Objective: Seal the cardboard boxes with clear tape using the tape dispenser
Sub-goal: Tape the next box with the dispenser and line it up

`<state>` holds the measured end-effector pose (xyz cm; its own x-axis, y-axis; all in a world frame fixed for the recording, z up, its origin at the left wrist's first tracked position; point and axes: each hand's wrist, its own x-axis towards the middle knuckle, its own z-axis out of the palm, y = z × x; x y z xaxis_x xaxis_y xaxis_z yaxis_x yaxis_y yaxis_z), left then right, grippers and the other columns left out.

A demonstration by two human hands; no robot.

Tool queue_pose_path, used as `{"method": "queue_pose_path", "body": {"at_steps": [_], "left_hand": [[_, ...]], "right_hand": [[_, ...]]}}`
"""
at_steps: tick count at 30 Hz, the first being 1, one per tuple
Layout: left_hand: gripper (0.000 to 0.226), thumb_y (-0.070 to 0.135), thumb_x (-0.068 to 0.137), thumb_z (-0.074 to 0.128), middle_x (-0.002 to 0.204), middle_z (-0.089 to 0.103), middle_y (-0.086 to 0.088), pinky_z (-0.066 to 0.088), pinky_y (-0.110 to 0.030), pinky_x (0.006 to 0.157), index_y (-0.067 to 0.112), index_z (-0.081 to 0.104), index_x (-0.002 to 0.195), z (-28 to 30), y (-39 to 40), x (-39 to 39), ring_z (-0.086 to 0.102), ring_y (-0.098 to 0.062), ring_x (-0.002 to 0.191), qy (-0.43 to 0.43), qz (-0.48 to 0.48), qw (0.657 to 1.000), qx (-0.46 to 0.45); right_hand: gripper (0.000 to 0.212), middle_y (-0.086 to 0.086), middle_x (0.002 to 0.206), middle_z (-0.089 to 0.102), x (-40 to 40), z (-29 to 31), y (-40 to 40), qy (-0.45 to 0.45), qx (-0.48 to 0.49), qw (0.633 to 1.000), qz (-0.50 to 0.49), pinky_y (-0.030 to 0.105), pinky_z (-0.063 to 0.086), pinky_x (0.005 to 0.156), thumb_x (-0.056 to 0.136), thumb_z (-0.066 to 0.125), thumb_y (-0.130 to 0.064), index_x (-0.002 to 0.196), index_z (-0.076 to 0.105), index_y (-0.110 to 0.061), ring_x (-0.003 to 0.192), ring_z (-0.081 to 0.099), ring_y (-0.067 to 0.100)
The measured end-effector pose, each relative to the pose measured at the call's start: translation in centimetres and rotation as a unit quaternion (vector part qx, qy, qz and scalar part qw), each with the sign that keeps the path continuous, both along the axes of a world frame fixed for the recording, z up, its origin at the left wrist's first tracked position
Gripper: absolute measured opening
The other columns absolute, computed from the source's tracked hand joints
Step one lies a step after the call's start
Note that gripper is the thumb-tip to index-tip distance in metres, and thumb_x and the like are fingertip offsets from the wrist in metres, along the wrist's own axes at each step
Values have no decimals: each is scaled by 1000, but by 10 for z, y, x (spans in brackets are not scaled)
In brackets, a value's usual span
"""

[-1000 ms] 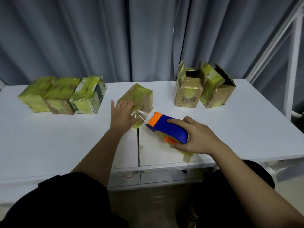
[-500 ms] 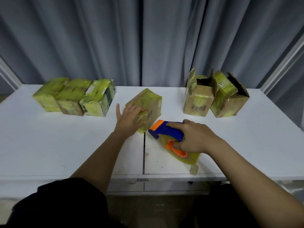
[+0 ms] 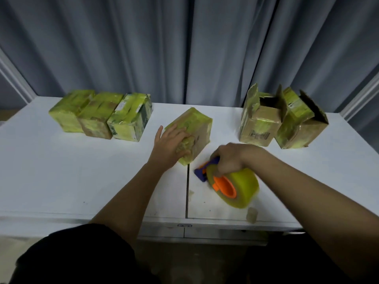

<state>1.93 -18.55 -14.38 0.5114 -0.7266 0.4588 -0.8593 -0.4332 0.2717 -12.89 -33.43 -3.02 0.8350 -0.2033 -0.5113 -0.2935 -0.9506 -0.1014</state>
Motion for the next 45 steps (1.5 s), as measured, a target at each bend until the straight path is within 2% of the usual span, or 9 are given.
{"method": "queue_pose_path", "body": {"at_steps": [4, 13, 18, 22, 25, 30, 35, 40, 45], "left_hand": [[47, 41, 80, 57, 134, 55, -2, 8, -48, 114, 16, 61, 120, 1, -4, -1, 37, -28, 135, 24, 4, 1000, 5], [42, 30, 76, 58, 130, 58, -5, 15, -49, 113, 12, 63, 115, -1, -5, -3, 42, -31, 131, 33, 12, 999, -18], [48, 38, 78, 48, 137, 52, -2, 8, -46, 115, 17, 60, 120, 3, -7, -9, 35, -26, 136, 58, 31, 998, -1], [38, 25, 86, 61, 140, 49, -2, 5, -46, 115, 16, 57, 123, 9, -9, -13, 31, -24, 138, 63, 44, 997, 9], [39, 26, 89, 61, 142, 46, -3, 3, -43, 116, 16, 54, 126, 15, -10, -16, 30, -23, 138, 67, 51, 996, 23], [36, 26, 86, 64, 137, 50, 0, 10, -44, 115, 20, 57, 120, 14, -10, -16, 34, -23, 135, 75, 58, 995, 35], [35, 33, 87, 60, 134, 51, 2, 15, -45, 112, 22, 56, 120, 18, -9, -22, 34, -23, 133, 66, 79, 993, 51], [33, 37, 89, 56, 130, 49, 6, 11, -38, 105, 27, 53, 120, 26, -5, -39, 34, -20, 127, 23, 128, 990, 54], [36, 39, 70, 76, 104, 64, 0, 35, -45, 90, 24, 65, 101, 21, 1, -51, 57, -28, 96, -64, 166, 983, 55]], "right_hand": [[61, -9, 88, 48, -22, -5, -9, -98, -22, 994, 46, 29, 42, 68, 81, 63, -38, 137, 41, -48, 86, 52, 18], [63, -3, 104, 45, -69, -11, -23, -151, -94, 984, 32, 27, 32, 71, 86, 55, -47, 142, 28, -50, 102, 56, 23], [75, -2, 108, 38, -83, -17, -35, -174, -73, 982, -29, 31, 40, 78, 80, 42, -77, 146, 20, -48, 106, 52, 23], [51, 8, 110, 45, -79, -43, -41, -259, -159, 953, 22, 37, 41, 80, 100, 34, -46, 149, 24, -39, 103, 48, 29], [66, 16, 89, 52, -82, -80, -43, -338, -215, 915, 56, 45, 48, 71, 76, 74, -18, 136, 49, -28, 80, 54, 35], [86, 14, 83, 51, -92, -124, -45, -392, -212, 895, 26, 46, 50, 74, 58, 83, 0, 129, 44, -29, 75, 50, 34], [39, 20, 122, 55, -83, -124, -40, -494, -109, 863, 2, 51, 38, 98, 78, 63, -17, 117, 66, -18, 116, 42, 38], [32, 3, 118, 63, -50, -95, -3, -505, 163, 843, -86, 11, 33, 96, 93, 52, -6, 123, 63, -11, 109, 49, 6], [38, -2, 105, 64, 2, -87, 34, -355, 452, 729, -371, 40, 49, 98, 99, 47, -24, 137, 48, -18, 100, 61, 17]]}}
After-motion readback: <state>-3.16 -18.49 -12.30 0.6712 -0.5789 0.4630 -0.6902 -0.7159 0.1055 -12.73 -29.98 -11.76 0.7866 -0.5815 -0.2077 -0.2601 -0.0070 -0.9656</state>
